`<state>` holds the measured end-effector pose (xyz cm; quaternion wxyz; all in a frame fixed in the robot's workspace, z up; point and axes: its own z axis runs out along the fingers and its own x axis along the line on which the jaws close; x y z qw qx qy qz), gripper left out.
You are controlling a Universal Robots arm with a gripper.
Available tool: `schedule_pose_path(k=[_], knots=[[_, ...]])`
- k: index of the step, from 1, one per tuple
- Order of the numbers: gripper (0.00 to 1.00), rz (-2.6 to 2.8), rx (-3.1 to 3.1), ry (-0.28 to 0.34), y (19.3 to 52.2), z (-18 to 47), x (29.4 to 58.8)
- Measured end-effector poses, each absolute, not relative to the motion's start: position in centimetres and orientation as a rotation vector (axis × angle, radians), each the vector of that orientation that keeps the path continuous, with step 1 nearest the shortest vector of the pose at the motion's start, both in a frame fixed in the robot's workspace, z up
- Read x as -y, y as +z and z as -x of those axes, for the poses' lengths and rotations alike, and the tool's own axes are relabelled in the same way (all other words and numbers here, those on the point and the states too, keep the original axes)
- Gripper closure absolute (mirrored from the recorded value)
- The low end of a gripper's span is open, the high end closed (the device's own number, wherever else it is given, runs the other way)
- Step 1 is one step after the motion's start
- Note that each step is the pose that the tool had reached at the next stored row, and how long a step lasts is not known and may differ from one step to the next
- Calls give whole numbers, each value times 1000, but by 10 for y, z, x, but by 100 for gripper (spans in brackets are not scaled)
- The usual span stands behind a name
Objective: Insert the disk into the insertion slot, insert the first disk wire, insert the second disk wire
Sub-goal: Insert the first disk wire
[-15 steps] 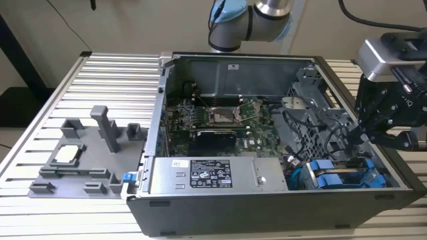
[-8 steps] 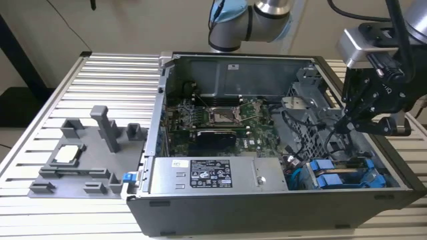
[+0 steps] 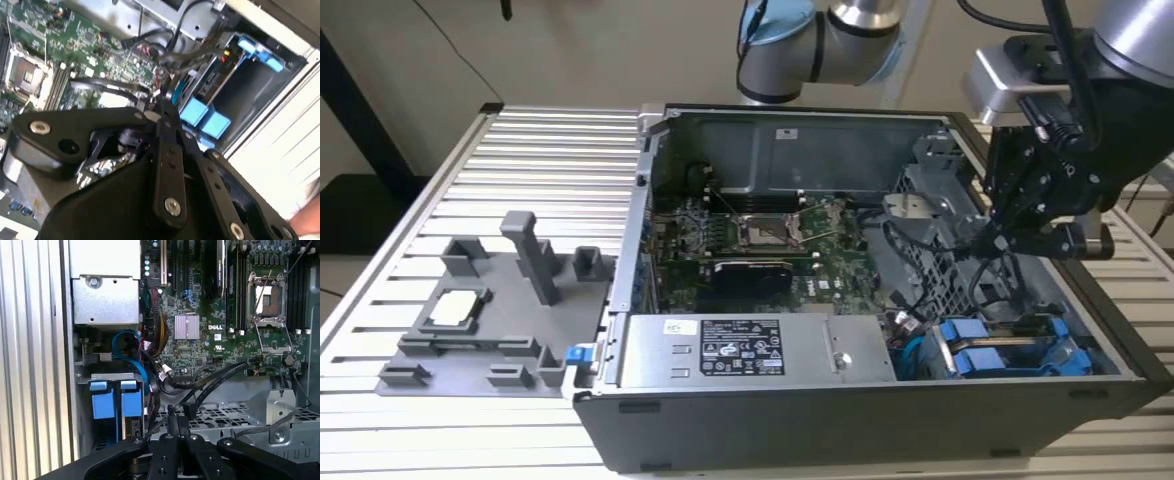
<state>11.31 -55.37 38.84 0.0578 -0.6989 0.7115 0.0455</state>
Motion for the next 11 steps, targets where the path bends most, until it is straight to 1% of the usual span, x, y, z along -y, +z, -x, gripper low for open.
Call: schedule_pose_path(k=[2, 7, 11], knots=[[89, 2132, -2143, 137, 388, -113, 553], [89, 2131, -2121, 113, 388, -109, 552], [89, 2131, -2119, 111, 388, -108, 551]])
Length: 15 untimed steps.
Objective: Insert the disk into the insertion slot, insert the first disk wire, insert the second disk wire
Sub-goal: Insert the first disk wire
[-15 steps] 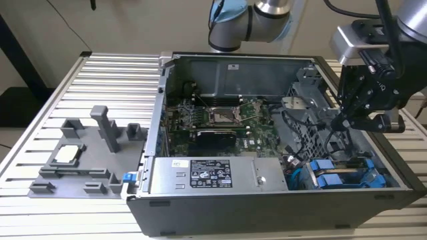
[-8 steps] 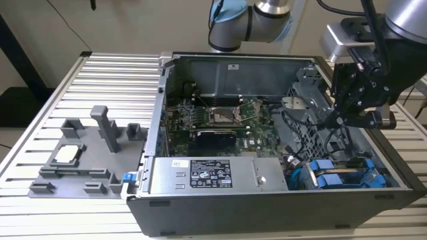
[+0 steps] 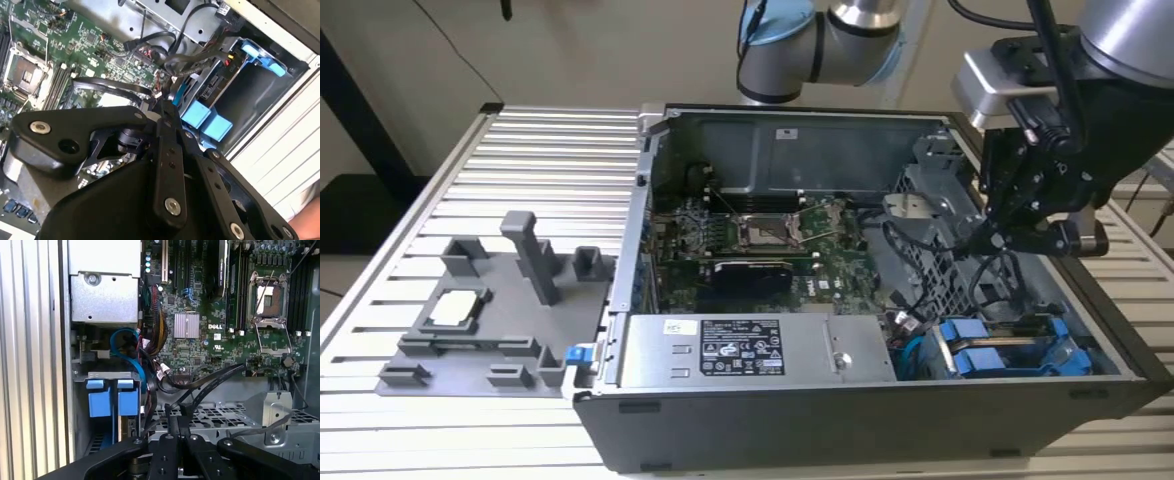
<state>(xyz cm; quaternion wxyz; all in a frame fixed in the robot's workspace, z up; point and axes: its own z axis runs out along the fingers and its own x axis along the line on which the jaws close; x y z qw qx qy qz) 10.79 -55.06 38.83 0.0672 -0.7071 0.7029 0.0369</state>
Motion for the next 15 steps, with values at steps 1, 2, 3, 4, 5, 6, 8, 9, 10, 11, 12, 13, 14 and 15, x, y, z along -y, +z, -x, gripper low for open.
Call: schedule_pose_path(k=[1, 2, 3, 4, 5, 6, 8, 9, 10, 11, 12, 13, 14, 15], knots=[[89, 2135, -2114, 111, 388, -107, 549], [89, 2144, -2105, 112, 388, -107, 548], [89, 2154, -2096, 112, 388, -107, 547], [89, 2163, -2086, 113, 388, -107, 545], [89, 2170, -2079, 114, 387, -107, 545], [89, 2177, -2073, 114, 387, -106, 544], [88, 2195, -2055, 115, 387, -105, 544], [82, 2206, -2044, 115, 387, -104, 544], [76, 2219, -2031, 116, 387, -103, 544], [70, 2229, -2020, 117, 386, -103, 544], [70, 2238, -2009, 116, 385, -102, 544], [70, 2246, -1999, 115, 383, -102, 544], [63, 2254, -1989, 113, 382, -102, 544], [63, 2259, -1981, 111, 381, -101, 544]])
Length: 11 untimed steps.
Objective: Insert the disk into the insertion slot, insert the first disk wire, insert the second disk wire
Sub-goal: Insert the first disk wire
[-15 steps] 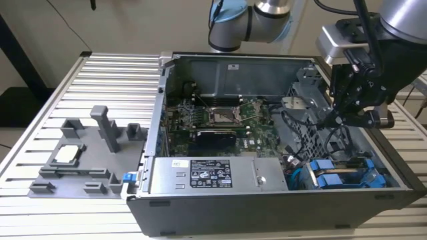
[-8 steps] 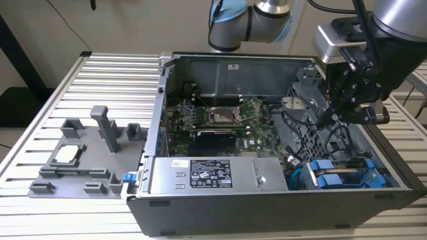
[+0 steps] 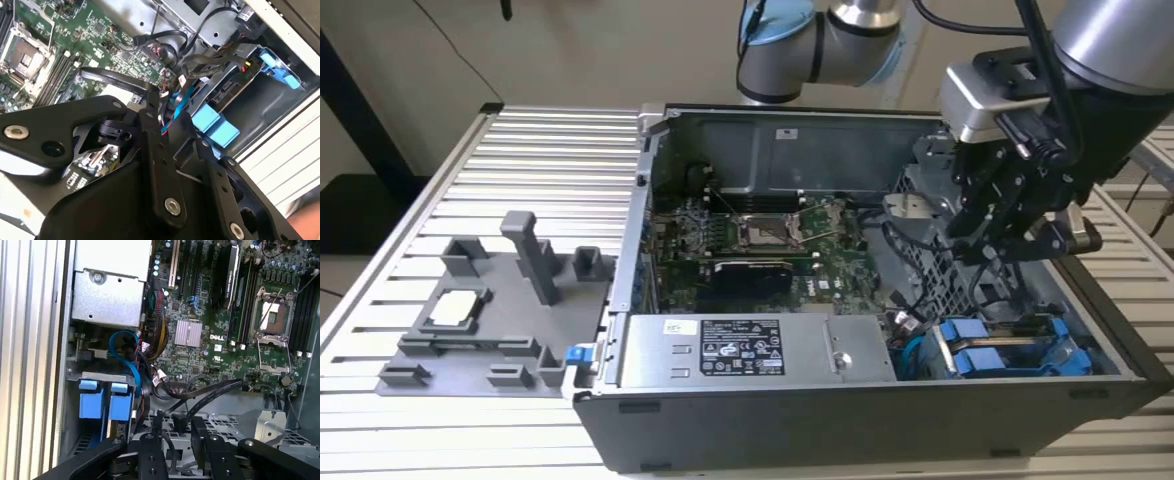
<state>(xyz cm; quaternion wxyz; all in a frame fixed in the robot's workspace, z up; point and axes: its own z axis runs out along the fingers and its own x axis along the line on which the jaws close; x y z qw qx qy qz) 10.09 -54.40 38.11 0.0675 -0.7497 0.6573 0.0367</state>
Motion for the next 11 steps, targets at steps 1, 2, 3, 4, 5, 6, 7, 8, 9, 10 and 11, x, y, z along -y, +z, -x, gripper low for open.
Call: schedule_pose_path(k=[1, 2, 3, 4, 5, 6, 7, 8, 9, 10, 11], knots=[[63, 2261, -1977, 108, 380, -99, 544], [63, 2262, -1975, 103, 380, -98, 544], [63, 2264, -1976, 96, 380, -96, 544], [63, 2267, -1977, 87, 379, -94, 544], [63, 2269, -1977, 77, 379, -92, 543], [63, 2270, -1977, 68, 378, -91, 541], [63, 2272, -1975, 57, 377, -90, 539], [63, 2276, -1976, 44, 377, -89, 538], [63, 2282, -1978, 30, 376, -88, 536], [63, 2286, -1980, 16, 376, -87, 535], [63, 2290, -1982, 2, 376, -86, 532]])
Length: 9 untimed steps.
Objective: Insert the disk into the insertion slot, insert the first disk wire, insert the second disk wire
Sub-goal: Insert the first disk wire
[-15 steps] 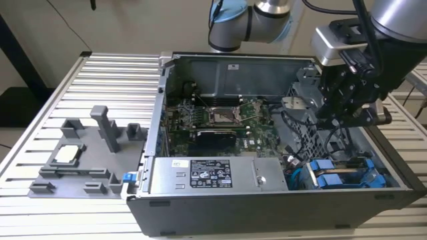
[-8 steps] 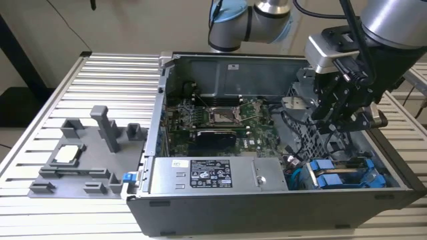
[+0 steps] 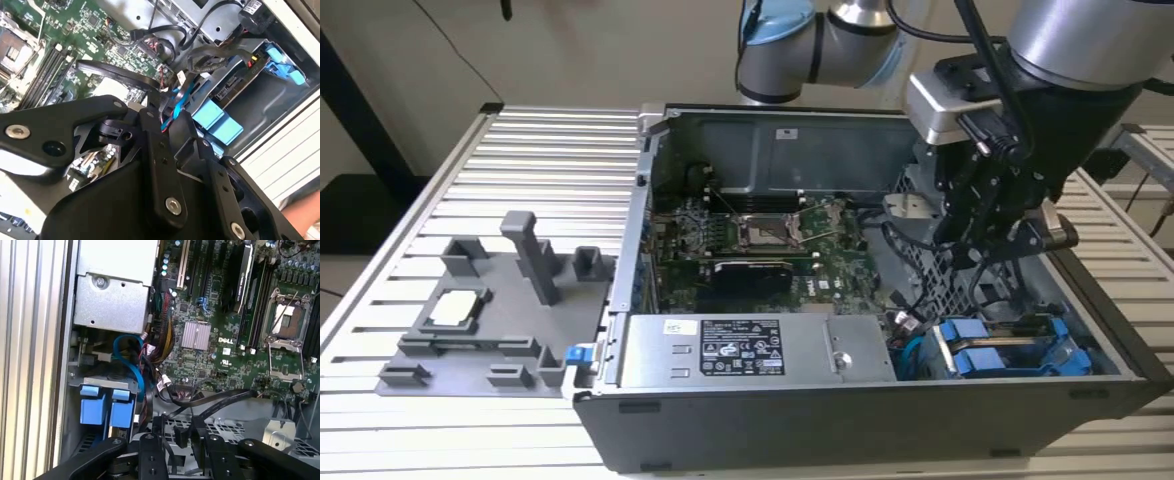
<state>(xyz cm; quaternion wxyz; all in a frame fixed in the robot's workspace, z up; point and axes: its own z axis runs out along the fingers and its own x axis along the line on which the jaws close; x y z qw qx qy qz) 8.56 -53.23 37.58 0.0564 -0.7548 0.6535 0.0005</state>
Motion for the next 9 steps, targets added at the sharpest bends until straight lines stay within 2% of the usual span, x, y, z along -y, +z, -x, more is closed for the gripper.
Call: schedule_pose_path(k=[9], knots=[[63, 2326, -2001, -138, 375, -78, 514]])
